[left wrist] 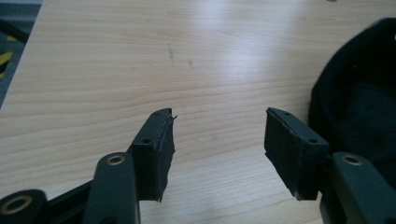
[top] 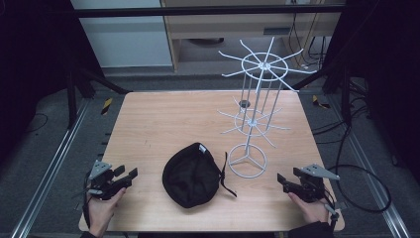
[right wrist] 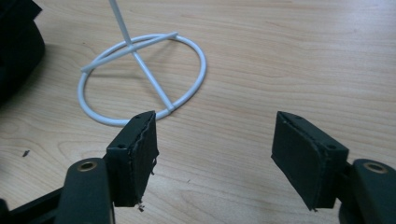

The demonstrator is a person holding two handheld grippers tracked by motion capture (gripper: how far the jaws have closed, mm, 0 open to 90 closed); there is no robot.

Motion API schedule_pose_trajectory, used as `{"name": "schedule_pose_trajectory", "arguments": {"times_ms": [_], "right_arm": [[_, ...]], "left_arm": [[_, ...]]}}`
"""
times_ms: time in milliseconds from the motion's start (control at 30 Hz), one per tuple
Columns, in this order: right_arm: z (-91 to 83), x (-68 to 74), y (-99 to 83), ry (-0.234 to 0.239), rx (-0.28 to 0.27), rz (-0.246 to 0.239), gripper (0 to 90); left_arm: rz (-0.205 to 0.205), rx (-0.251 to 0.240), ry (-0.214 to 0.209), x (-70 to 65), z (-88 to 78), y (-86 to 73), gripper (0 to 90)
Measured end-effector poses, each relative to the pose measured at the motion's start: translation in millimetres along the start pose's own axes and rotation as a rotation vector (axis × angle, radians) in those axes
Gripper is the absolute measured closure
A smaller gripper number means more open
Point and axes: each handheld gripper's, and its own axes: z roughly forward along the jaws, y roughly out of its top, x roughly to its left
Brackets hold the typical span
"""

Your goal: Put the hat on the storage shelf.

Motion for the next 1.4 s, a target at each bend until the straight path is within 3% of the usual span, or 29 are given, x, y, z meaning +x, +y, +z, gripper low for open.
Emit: {"name": "schedule_pose_trajectory", "arguments": {"times_ms": [167, 467, 700, 867, 1033, 1333, 1400], "right_arm": [[-1.5, 4.7, 0.7, 0.021, -0.005, -0.006, 32.5], [-0.2, 30.5, 6.0, 0.046, -0.005, -0.066, 32.6], [2.0, 52.0, 9.2, 0.118, 0.02, -0.098, 38.3], [1.4, 68.4, 15.7, 0.155, 0.002, -0.131, 40.3], [3.5, 85.0, 23.4, 0.197, -0.016, -0.14, 43.5], [10.8, 129.8, 38.5, 0.285, -0.025, -0.206, 48.0], [12.2, 133.7, 40.5, 0.289, -0.025, -0.213, 48.3]], "left_arm": [[0.01, 0.012, -0.028, -12.2, -0.4, 0.7, 42.6], [0.041, 0.034, -0.083, -32.8, -2.1, 1.1, 40.2], [0.051, 0.043, -0.098, -42.4, -1.7, 1.6, 40.1], [0.069, 0.054, -0.132, -50.9, -0.6, 1.6, 42.6], [0.08, 0.06, -0.14, -58.3, -0.2, 1.3, 44.9], [0.08, 0.083, -0.144, -68.2, 5.4, 0.9, 45.8], [0.082, 0.093, -0.144, -70.1, 8.3, 0.9, 45.7]]}}
